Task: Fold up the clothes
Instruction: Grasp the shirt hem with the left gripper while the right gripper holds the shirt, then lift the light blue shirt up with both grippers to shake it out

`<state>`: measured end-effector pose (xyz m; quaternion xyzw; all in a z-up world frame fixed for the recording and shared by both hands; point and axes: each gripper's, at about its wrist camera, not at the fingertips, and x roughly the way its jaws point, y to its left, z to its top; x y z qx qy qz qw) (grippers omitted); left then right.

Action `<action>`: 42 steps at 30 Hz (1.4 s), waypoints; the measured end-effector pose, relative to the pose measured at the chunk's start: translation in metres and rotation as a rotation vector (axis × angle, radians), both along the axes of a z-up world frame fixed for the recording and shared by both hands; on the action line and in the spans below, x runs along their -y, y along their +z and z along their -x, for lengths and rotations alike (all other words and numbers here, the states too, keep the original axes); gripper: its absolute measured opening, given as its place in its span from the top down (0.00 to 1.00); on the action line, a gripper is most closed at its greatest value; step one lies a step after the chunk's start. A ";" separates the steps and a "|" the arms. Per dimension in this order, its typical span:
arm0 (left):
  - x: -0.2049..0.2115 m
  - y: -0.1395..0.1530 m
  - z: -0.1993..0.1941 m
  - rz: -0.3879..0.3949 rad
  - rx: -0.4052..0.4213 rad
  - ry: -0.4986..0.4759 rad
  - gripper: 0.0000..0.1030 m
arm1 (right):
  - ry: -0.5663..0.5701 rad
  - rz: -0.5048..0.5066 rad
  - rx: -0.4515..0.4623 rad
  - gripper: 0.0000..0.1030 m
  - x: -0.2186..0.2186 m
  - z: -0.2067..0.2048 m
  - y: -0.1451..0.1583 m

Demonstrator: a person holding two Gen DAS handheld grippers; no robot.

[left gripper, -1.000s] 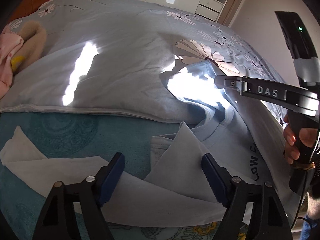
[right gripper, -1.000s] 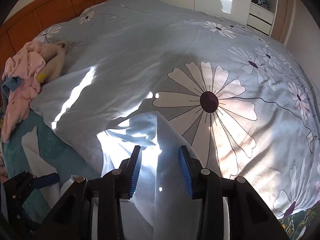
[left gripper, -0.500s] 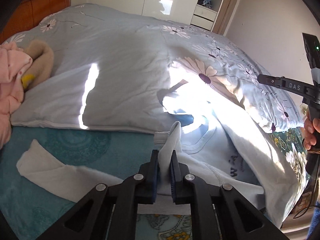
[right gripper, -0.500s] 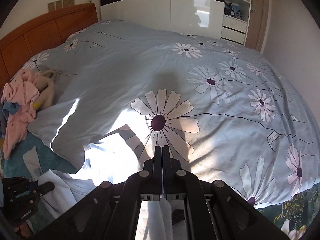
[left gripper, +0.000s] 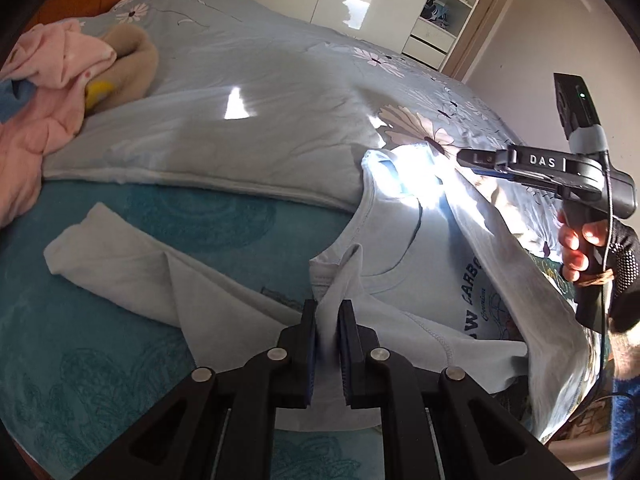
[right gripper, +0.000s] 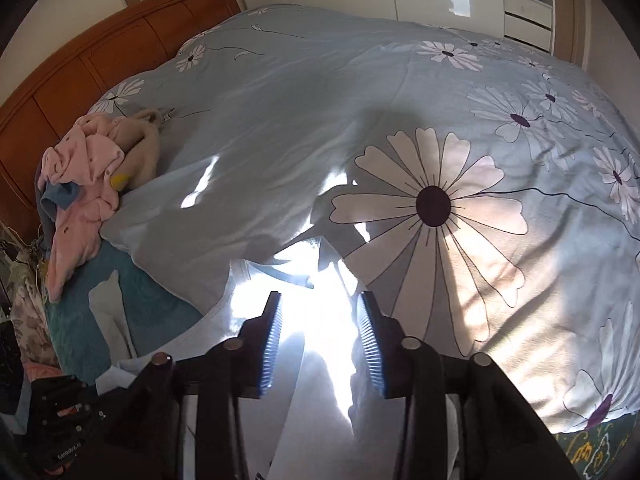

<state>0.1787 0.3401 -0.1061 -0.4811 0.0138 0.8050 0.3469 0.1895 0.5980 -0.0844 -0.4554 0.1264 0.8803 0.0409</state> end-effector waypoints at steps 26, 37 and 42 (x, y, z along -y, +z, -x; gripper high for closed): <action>0.010 -0.011 -0.011 -0.031 0.045 -0.043 0.76 | -0.126 -0.019 -0.145 0.95 -0.033 -0.031 0.063; 0.001 0.016 -0.009 -0.034 0.002 -0.015 0.96 | -0.208 -0.101 -0.299 0.95 -0.062 -0.115 0.146; 0.003 0.030 -0.002 -0.046 -0.037 0.024 0.97 | -0.228 -0.145 -0.330 0.95 -0.067 -0.139 0.159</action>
